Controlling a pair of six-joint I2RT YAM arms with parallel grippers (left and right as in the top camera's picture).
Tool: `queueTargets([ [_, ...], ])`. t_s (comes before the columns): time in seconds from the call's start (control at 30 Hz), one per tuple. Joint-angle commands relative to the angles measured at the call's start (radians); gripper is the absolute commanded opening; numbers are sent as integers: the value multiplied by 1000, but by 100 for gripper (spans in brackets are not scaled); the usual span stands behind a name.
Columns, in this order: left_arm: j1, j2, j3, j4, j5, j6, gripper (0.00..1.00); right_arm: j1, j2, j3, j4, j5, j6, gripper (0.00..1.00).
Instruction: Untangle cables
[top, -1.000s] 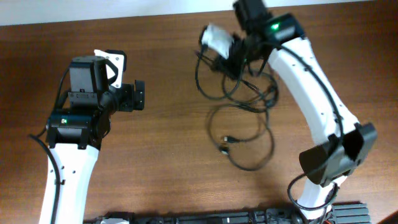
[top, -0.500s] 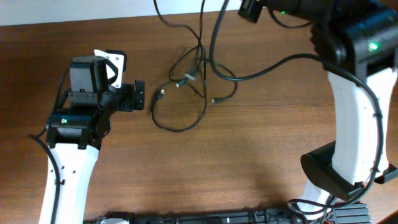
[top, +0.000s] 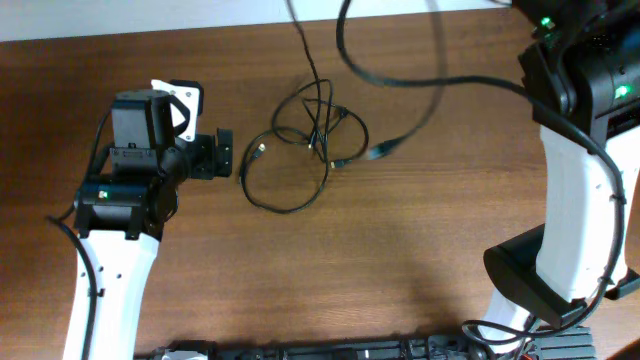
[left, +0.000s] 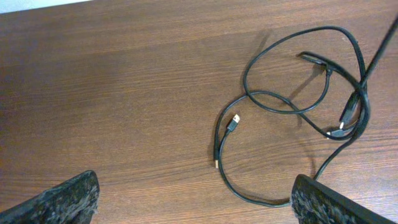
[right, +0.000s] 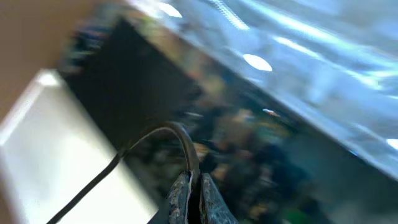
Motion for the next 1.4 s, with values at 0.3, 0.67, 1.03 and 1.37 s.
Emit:
queueTargets([
  [0.3, 3, -10, 7, -1, -2, -10, 99, -127, -3, 11, -61, 364, -209, 4],
  [0.67, 3, -10, 7, -1, -3, -10, 99, -558, 65, 11, -200, 415, 130, 4],
  [1.03, 3, -10, 7, -1, -3, -10, 99, -991, 118, 11, -330, 415, 693, 4],
  [1.37, 3, -10, 7, -1, -3, -10, 99, -1225, 187, 11, -542, 415, 693, 4],
])
